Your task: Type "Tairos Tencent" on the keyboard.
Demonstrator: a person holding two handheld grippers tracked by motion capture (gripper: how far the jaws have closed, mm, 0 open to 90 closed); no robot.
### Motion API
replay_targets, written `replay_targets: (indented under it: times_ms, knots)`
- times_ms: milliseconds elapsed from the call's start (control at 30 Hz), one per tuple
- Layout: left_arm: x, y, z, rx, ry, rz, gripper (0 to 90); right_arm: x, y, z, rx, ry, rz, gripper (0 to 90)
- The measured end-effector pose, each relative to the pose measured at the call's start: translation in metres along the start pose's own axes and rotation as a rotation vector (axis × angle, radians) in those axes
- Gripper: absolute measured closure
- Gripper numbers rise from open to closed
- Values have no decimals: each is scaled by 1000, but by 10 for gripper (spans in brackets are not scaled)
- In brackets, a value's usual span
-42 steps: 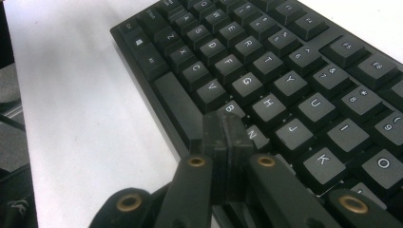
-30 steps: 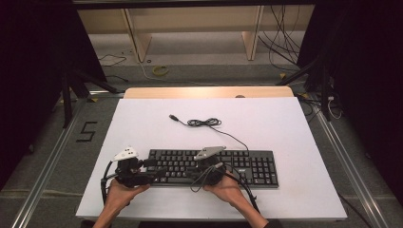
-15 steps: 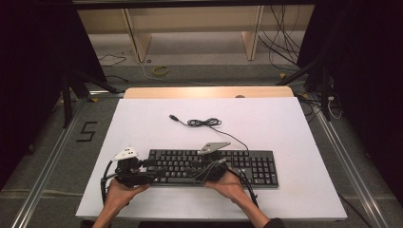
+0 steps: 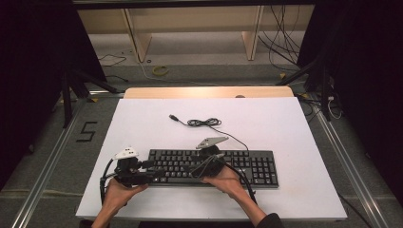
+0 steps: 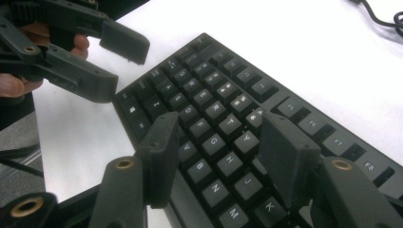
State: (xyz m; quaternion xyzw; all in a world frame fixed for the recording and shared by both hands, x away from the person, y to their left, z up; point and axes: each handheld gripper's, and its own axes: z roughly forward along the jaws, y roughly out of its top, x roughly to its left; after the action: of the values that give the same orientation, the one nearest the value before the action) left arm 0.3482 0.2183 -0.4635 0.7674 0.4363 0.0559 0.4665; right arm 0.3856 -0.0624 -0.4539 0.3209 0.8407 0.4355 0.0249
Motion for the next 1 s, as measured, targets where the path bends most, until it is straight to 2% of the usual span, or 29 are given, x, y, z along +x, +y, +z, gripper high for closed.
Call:
replay_targets:
  times_ms: [267, 633, 867, 1000]
  knots:
    - [2, 0, -1, 56, 45, 4, 558, -1, 5, 7, 0, -4, -5, 533]
    - [4, -1, 0, 112, 71, 33, 799, -1, 11, 16, 20, -4, -21, 739]
    - [6, -3, 2, 140, 83, 39, 882, -1, 15, 25, 42, -14, -25, 854]
    - [7, -4, 3, 157, 91, 42, 890, 0, 16, 31, 59, -21, -25, 900]
